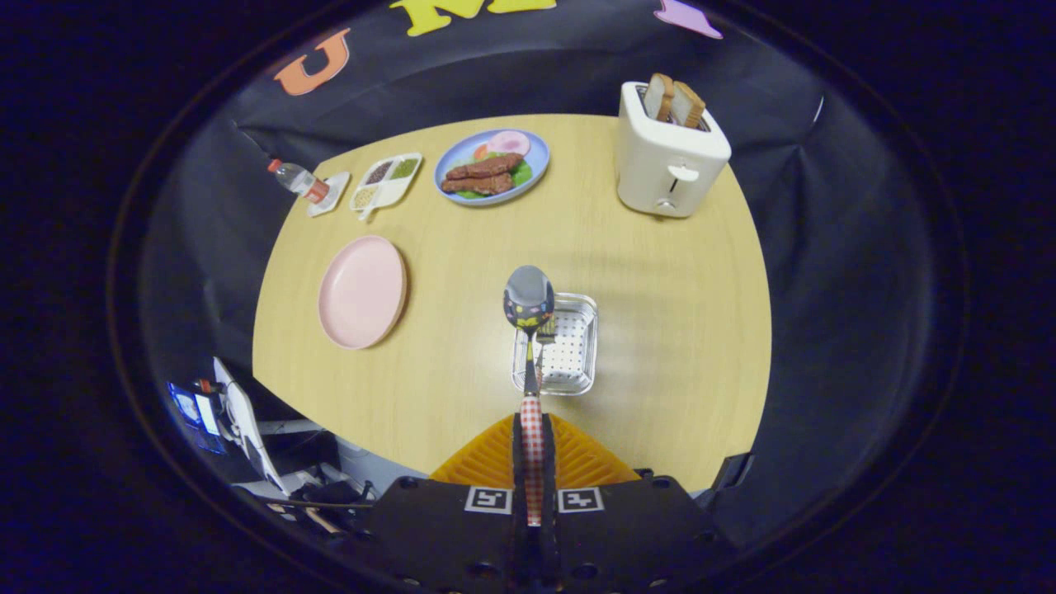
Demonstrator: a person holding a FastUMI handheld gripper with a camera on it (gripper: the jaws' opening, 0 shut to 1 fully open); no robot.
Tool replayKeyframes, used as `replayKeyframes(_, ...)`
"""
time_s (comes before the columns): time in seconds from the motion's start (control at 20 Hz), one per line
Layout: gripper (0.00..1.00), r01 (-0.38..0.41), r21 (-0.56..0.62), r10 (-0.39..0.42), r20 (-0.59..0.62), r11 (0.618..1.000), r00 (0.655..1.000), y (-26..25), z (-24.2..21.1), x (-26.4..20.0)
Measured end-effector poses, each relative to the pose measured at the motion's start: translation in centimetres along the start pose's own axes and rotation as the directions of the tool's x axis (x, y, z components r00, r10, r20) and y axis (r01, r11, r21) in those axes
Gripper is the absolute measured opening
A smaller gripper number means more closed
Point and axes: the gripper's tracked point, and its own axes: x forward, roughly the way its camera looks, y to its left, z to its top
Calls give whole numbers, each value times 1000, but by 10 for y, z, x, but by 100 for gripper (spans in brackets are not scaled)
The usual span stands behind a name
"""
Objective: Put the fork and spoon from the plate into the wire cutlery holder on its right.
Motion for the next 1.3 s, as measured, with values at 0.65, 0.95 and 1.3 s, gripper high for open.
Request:
replayKeyframes(0.65,5,73,143,-18,-355,987,935,-6,-9,25)
replayKeyframes(0.95,5,100,162,-17,-448,982,894,-11,5,44)
replayKeyframes(1.3,11,92,171,-6,-447,981,895,-1,18,48)
